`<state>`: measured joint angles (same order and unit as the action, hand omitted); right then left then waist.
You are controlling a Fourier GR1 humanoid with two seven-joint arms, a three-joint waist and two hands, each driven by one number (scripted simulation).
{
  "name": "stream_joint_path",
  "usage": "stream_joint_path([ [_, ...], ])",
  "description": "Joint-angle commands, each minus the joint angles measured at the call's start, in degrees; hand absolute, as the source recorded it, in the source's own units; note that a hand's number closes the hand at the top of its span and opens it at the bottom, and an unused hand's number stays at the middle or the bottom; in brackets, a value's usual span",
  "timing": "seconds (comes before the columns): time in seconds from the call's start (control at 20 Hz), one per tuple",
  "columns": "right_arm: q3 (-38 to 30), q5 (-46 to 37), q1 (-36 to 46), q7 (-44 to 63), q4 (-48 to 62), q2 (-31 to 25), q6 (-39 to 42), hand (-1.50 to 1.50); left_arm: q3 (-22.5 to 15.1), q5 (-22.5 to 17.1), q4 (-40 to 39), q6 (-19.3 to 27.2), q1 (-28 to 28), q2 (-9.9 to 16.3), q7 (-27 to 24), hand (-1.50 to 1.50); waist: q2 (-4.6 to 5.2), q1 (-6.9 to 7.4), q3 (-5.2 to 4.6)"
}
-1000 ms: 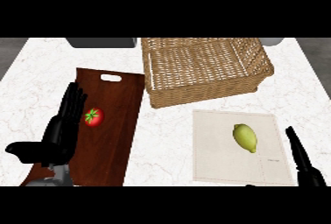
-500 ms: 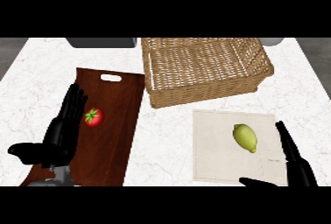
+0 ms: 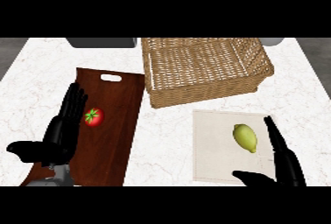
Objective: Pick the lemon from the placemat and place it in the basket
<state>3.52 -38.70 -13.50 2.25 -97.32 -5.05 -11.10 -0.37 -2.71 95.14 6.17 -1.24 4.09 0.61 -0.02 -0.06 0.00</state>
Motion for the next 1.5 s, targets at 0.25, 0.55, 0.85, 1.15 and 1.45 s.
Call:
stream_joint_path([
  [0.25,-2.9,1.6,4.8,-4.3,8.7,-0.4,-1.0,-1.5,-1.5,2.0,6.6,0.2,4.4,-0.9,1.8,0.0,-0.02,0.13,0.01],
  [0.55,0.1,-0.9,2.1,-4.3,8.1,1.8,-2.9,-1.5,1.4,-0.2,4.6,-2.3,1.8,0.9,3.7,0.0,-0.02,0.01,0.0],
  [0.85,-2.8,1.3,8.2,-7.6,17.2,2.4,-5.4,-1.5,-0.8,2.6,1.7,-0.2,1.9,-2.3,0.2,0.0,0.0,0.08,0.0],
  [1.15,0.4,-5.5,10.8,-6.9,18.5,-0.6,-3.6,1.5,0.3,1.4,4.6,-0.2,-0.8,-1.1,6.0,0.0,0.02,0.23,0.01],
  [1.45,1.6,-8.5,9.8,-7.0,18.4,1.0,-6.8,1.5,-0.4,4.1,1.2,1.6,-1.1,-2.7,2.0,0.0,0.01,0.02,0.0],
])
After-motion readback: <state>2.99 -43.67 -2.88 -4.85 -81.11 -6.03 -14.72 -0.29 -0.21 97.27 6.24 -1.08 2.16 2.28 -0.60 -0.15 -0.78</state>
